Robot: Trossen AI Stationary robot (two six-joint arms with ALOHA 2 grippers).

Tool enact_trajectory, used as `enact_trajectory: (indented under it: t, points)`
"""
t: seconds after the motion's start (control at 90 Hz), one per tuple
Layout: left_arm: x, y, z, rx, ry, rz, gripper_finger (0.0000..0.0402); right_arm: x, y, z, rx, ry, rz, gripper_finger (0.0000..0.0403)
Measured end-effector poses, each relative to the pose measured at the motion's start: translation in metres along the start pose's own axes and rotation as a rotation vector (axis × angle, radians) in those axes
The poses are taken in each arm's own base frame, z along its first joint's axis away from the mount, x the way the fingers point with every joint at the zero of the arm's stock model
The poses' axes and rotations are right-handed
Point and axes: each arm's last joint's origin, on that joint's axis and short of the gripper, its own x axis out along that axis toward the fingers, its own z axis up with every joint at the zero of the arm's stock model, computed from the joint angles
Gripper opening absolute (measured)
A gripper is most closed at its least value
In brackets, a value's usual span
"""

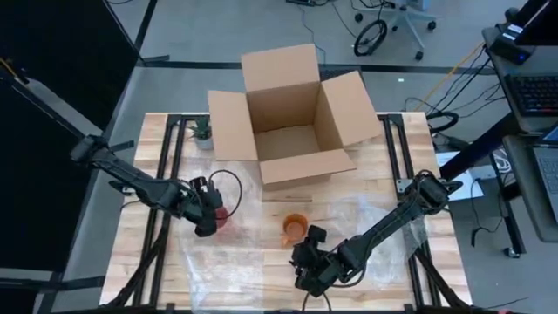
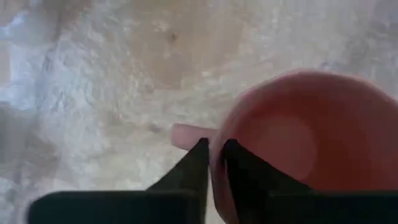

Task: Wrap mug
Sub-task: Wrap the pink mug with transparent bubble wrap

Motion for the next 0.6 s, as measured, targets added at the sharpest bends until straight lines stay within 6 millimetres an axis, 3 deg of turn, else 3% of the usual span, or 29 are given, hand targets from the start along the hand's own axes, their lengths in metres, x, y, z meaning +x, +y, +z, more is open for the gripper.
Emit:
enact_trajectory:
  t: [0.156, 0.278, 0.478, 0.6]
  points:
    - [-0.021, 0.006, 0.002, 0.001, 0.021, 0.0, 0.0159, 0.003, -0.003, 0.003, -0.064, 0.001, -0.01, 0.0205]
    - [-0.042, 0.013, 0.006, -0.028, 0.012, 0.004, 0.0205, 0.003, -0.004, 0.003, -0.098, 0.004, -0.013, 0.0205]
    - [-0.07, 0.019, 0.007, -0.046, -0.043, -0.019, 0.0223, 0.003, -0.003, 0.003, -0.197, -0.001, -0.01, 0.0205]
    - [-0.081, 0.012, 0.008, -0.026, -0.084, -0.087, 0.0223, 0.002, 0.0, 0.005, -0.281, -0.02, 0.015, 0.0205]
